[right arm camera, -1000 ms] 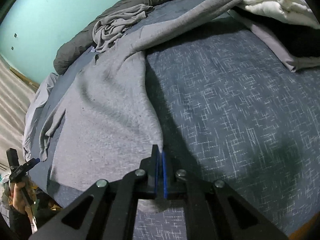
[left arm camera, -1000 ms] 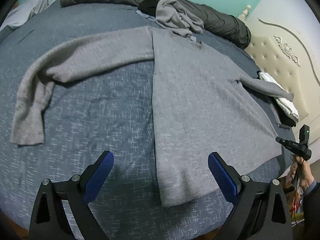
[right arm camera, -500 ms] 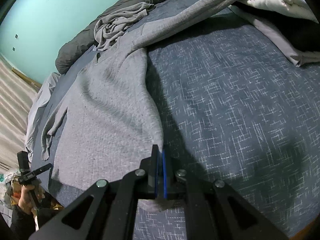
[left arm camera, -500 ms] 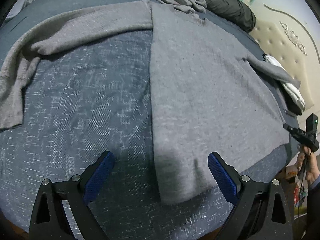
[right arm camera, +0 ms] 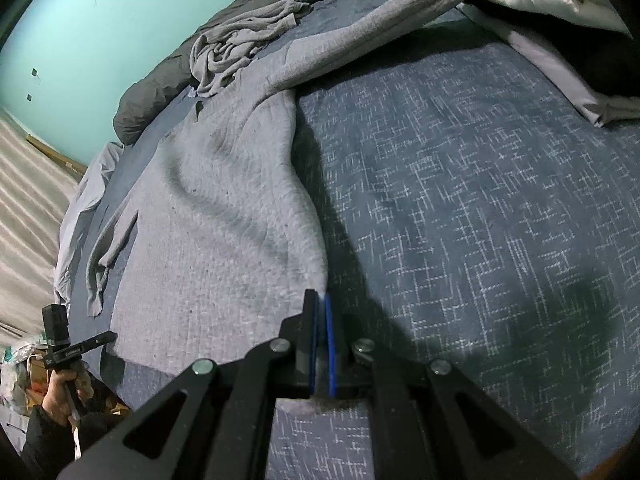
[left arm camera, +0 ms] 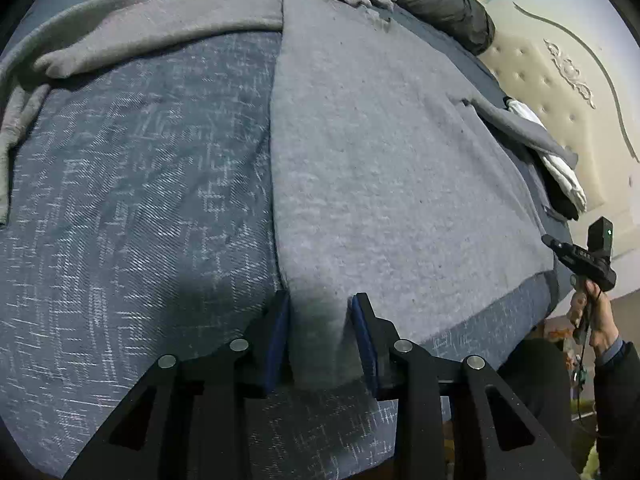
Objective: Fold clothes
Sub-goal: 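Pull the hem straight with the left tool while the right tool grips the hem beside it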
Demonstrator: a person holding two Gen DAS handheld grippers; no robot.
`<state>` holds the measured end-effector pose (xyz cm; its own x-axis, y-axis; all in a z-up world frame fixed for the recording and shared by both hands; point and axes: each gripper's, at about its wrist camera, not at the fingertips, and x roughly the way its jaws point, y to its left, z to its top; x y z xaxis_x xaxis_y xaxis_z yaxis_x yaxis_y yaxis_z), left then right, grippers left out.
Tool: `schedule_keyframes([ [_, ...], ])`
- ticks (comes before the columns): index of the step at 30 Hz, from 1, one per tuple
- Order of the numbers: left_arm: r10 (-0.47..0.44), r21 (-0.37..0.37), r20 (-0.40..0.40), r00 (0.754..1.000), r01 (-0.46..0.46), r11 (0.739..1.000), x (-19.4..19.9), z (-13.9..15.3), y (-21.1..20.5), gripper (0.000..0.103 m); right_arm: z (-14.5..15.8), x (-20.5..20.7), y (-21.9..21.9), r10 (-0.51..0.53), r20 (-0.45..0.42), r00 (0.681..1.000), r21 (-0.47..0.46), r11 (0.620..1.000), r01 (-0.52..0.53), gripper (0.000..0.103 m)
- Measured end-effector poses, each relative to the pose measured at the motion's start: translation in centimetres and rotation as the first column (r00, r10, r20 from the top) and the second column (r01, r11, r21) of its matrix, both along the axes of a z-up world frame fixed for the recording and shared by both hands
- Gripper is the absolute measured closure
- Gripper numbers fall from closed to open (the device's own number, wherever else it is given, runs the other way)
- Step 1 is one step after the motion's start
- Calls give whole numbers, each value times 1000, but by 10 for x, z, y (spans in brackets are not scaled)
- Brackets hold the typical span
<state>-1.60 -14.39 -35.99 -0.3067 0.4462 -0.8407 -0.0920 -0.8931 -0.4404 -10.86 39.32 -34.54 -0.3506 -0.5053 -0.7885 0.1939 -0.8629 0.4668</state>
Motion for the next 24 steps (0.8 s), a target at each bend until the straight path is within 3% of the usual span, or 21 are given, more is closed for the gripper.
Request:
schedule_keyframes([
  [2, -20, 2, 4, 1000, 20, 1000, 0, -1, 3, 75, -1, 0, 1, -10, 5, 1000, 13, 1000, 10, 98],
  [3, -30, 1, 4, 1000, 30, 1000, 1, -1, 4, 86, -1, 1, 2, -13, 5, 1000, 16, 1000, 13, 98],
  [6, -44, 3, -12, 999, 44, 999, 1, 4, 7, 97, -2, 3, 1, 2, -1, 1000, 41, 999, -1, 95],
  [12, -60, 8, -80, 995, 61, 998, 7, 36, 6, 98, 3, 12, -9, 69, -19, 997, 61, 996, -68, 97],
  [19, -72, -20, -178, 981, 70, 997, 26, 102, -12, 99, 60, 33, -10, 133, -97, 986, -43, 990, -138, 100],
  [21, -77, -35, -183, 980, 72, 997, 29, 110, -16, 99, 64, 43, -9, 137, -101, 985, -70, 987, -145, 100],
  [24, -79, -48, -174, 982, 72, 996, 31, 106, -18, 99, 44, 53, -8, 131, -58, 990, -46, 990, -134, 101],
])
